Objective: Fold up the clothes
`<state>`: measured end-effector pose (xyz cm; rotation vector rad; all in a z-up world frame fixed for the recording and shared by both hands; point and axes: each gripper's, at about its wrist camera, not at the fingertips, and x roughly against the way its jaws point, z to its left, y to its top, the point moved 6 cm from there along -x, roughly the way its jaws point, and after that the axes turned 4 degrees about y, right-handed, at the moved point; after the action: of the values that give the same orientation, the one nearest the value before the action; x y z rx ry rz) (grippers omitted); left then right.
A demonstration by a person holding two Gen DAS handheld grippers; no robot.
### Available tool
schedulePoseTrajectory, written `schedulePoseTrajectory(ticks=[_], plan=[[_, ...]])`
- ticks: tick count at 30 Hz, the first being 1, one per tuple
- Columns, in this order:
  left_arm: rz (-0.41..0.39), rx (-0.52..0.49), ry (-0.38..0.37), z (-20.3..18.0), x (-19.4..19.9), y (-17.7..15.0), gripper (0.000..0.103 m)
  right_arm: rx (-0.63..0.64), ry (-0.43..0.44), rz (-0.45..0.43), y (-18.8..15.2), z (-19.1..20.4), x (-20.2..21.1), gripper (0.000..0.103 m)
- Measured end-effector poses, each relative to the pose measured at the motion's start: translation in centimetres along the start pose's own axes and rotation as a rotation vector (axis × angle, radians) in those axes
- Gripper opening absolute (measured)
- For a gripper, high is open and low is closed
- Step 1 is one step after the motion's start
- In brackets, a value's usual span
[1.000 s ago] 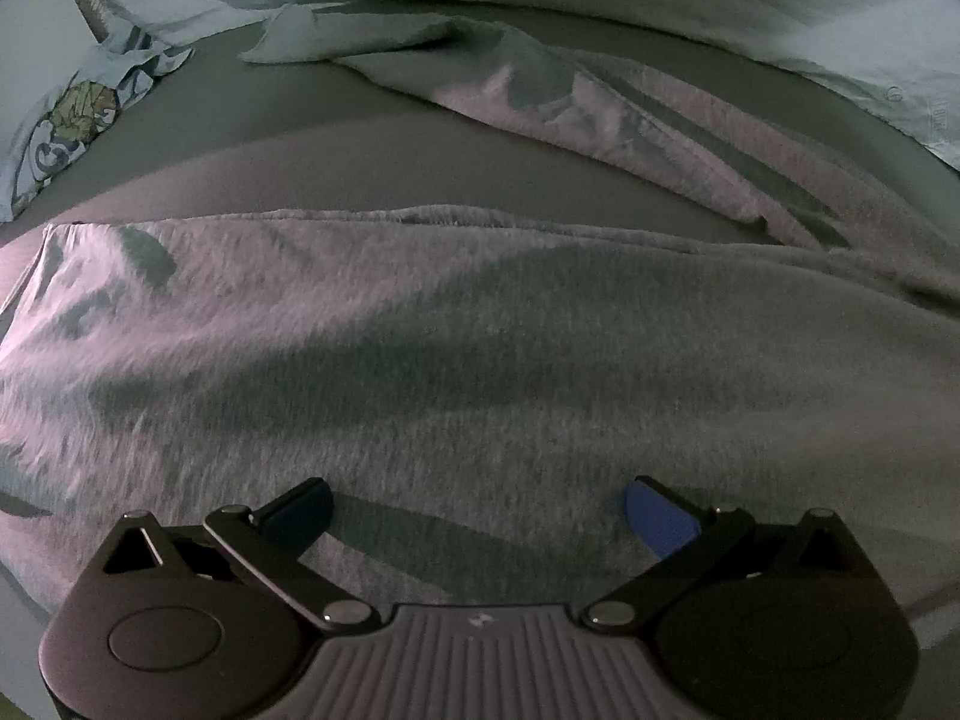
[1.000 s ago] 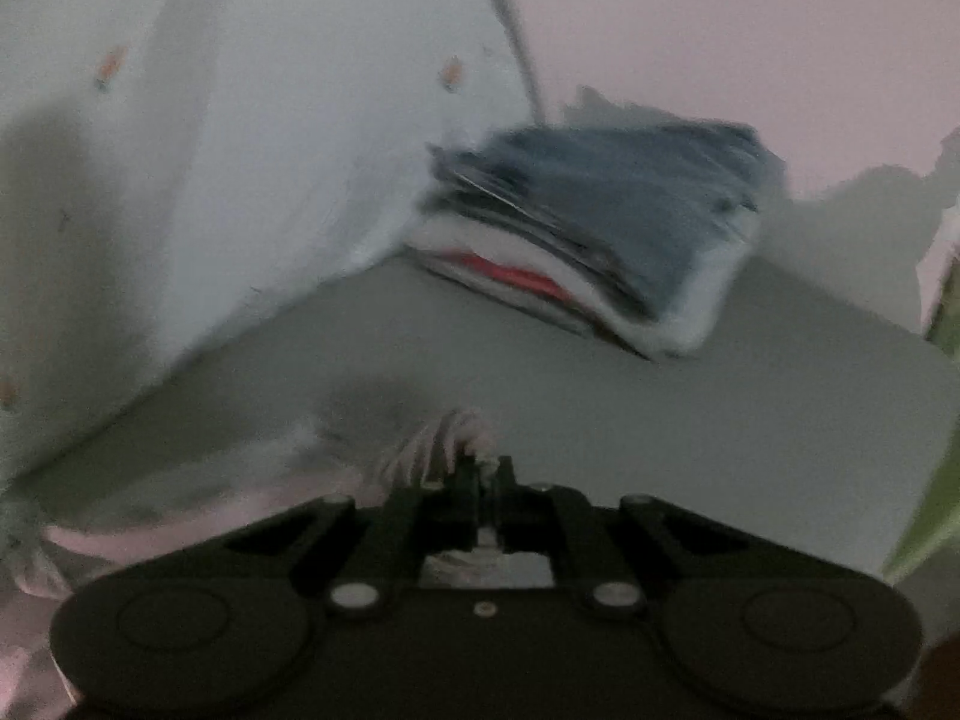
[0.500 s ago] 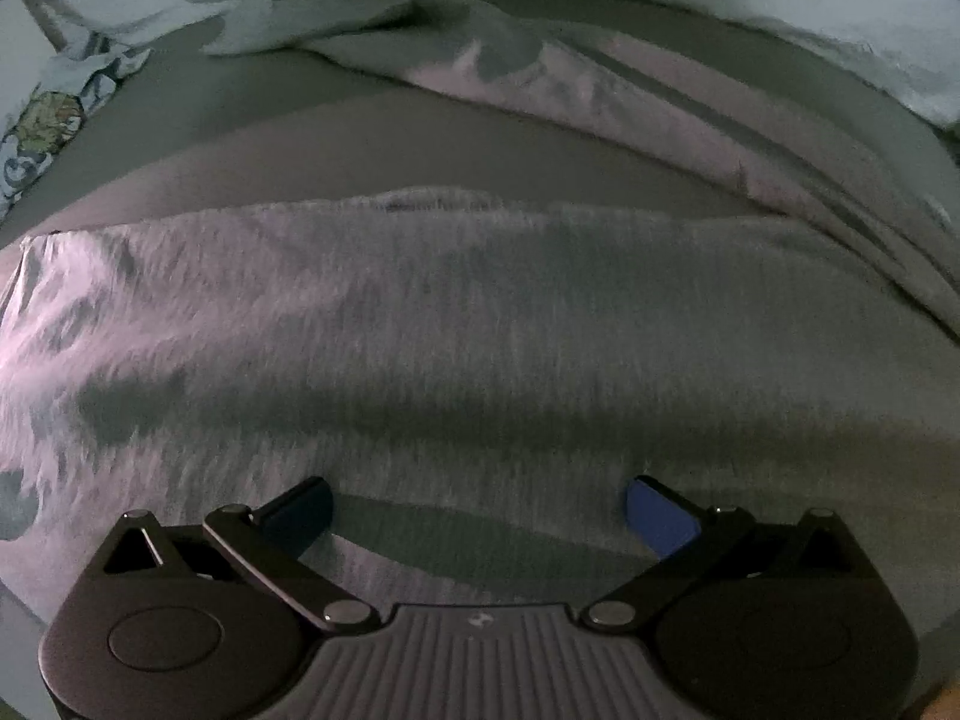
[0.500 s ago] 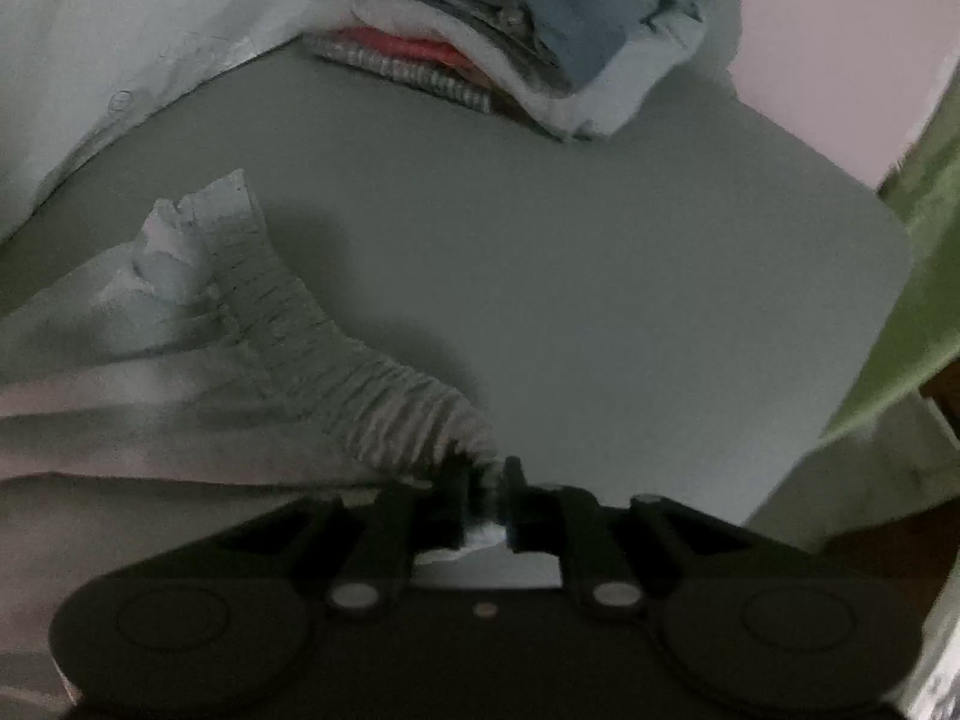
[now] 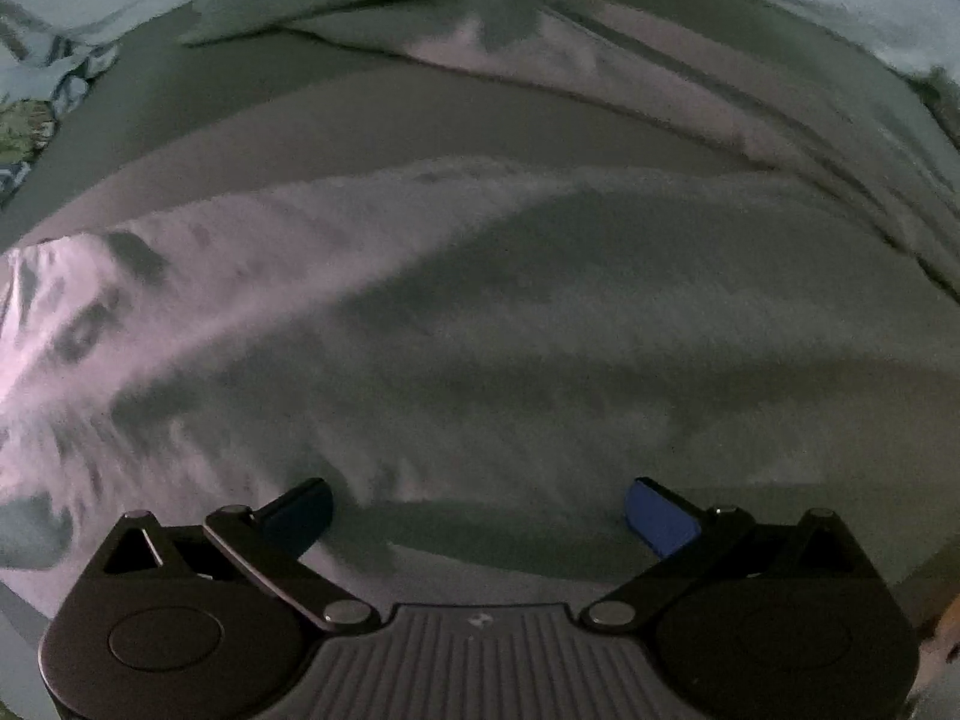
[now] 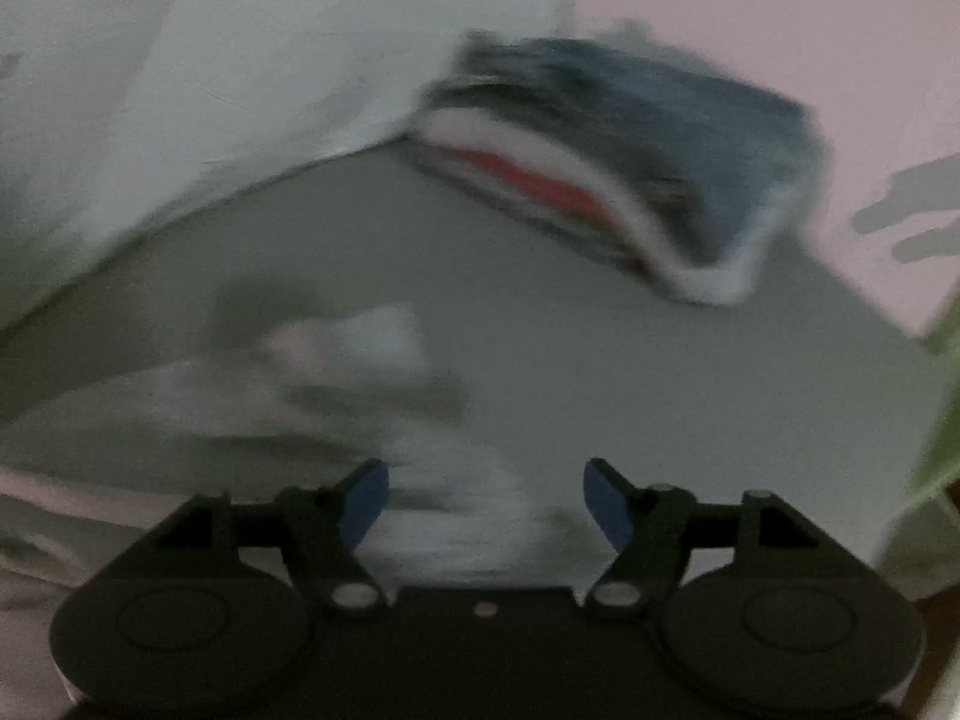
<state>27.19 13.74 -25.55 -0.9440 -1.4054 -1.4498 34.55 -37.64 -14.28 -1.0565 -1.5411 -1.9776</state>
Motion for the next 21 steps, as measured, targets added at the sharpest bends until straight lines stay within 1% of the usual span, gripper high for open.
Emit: schedulePoseTrajectory(ticks=[1,3,4,5,6,8,10,12,14,16,17,18,21], plan=[[-0.011,0.028,-0.009,1.0,0.0,0.7,0.103,0.033,0.037,-0.003,-0.1,2.1,-0.1,0.07],[-0.028,0.081,-0.025,2.9,-0.1,1.9,0.103,0.14,0.116,-0.018,-0.3,7.2,-0.1,0.058],[-0.037,0.112,-0.032,4.0,-0.4,2.7,0.103,0.203,0.156,-0.028,-0.4,10.1,0.0,0.054],[-0.046,0.144,-0.039,5.1,-0.6,3.5,0.103,0.257,0.188,-0.038,-0.6,12.6,0.2,0.043],[-0.056,0.175,-0.045,6.3,-0.8,4.3,0.103,0.316,0.223,-0.052,-0.9,15.4,0.6,0.03],[-0.08,0.231,-0.056,8.6,-1.3,6.0,0.103,0.429,0.292,-0.056,-1.8,20.8,1.0,0.018],[-0.11,0.284,-0.067,11.1,-2.0,8.1,0.103,0.541,0.349,-0.049,-3.0,26.2,1.2,0.018],[-0.136,0.335,-0.089,13.6,-2.6,10.4,0.102,0.641,0.374,-0.049,-4.2,31.1,1.0,0.018],[-0.171,0.388,-0.126,16.3,-3.2,13.2,0.101,0.725,0.39,-0.047,-5.3,35.6,0.7,0.02],[-0.217,0.439,-0.168,19.3,-3.9,16.4,0.099,0.759,0.387,-0.033,-6.0,39.4,-0.1,0.027],[-0.228,0.459,-0.174,20.5,-4.7,18.1,0.097,0.761,0.381,-0.022,-6.3,40.9,-0.5,0.028],[-0.24,0.48,-0.18,21.7,-5.5,19.8,0.096,0.762,0.374,-0.011,-6.5,42.3,-0.9,0.028],[-0.261,0.532,-0.205,24.7,-8.4,24.6,0.096,0.762,0.378,0.023,-6.8,44.8,-1.6,0.03]])
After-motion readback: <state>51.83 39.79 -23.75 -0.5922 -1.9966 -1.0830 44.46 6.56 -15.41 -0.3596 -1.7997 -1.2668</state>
